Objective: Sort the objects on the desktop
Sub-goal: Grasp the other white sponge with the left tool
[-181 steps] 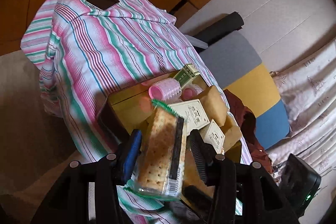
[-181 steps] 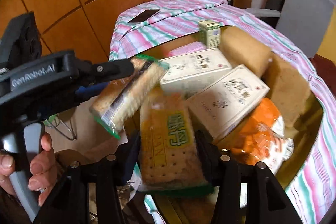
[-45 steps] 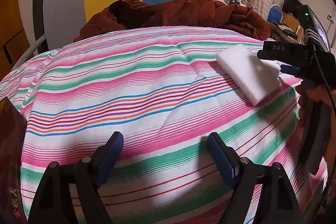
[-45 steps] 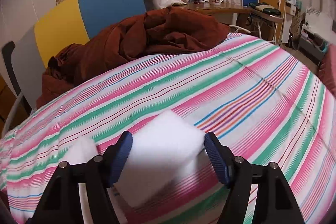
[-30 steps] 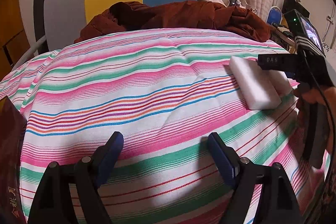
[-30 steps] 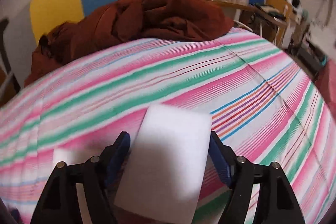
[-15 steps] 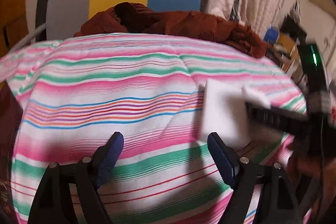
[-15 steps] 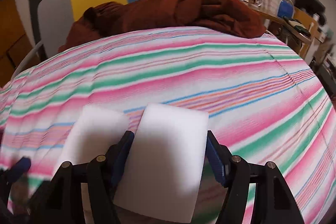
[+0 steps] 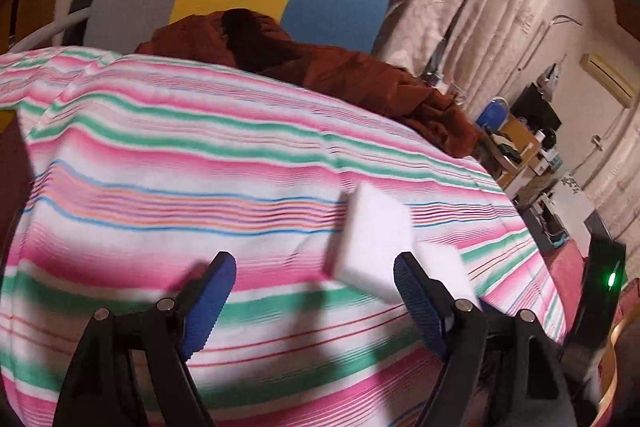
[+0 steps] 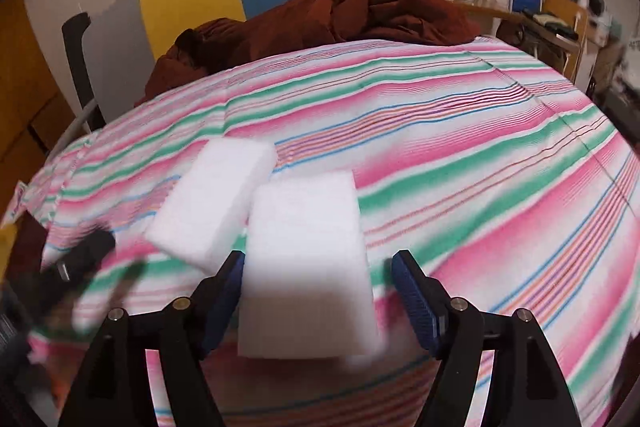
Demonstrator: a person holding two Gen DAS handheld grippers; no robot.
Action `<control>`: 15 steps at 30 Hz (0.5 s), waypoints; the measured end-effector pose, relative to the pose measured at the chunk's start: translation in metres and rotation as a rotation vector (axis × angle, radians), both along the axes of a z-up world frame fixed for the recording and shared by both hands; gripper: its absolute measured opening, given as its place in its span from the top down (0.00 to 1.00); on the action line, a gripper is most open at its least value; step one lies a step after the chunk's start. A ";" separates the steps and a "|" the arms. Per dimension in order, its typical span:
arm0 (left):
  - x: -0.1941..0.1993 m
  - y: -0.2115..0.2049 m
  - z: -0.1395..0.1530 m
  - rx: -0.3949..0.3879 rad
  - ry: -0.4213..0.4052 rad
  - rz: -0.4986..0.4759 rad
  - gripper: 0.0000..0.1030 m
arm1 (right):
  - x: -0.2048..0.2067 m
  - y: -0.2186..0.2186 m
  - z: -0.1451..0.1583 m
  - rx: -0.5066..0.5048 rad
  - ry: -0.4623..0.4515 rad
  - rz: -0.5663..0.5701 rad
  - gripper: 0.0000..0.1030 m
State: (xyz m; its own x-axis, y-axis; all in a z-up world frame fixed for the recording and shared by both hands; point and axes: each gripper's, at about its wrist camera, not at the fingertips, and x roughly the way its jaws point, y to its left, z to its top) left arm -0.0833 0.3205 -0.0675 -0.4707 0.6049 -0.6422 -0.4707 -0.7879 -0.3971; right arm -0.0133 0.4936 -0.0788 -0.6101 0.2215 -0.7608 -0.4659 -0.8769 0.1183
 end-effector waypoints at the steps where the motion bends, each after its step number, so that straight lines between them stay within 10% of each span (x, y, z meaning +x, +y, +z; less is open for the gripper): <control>1: 0.000 0.009 0.000 -0.019 -0.005 -0.024 0.20 | 0.001 -0.002 0.000 0.012 -0.002 0.000 0.31; 15: 0.015 0.064 0.016 -0.166 0.175 -0.194 0.20 | 0.045 0.003 -0.002 0.026 0.077 -0.092 0.38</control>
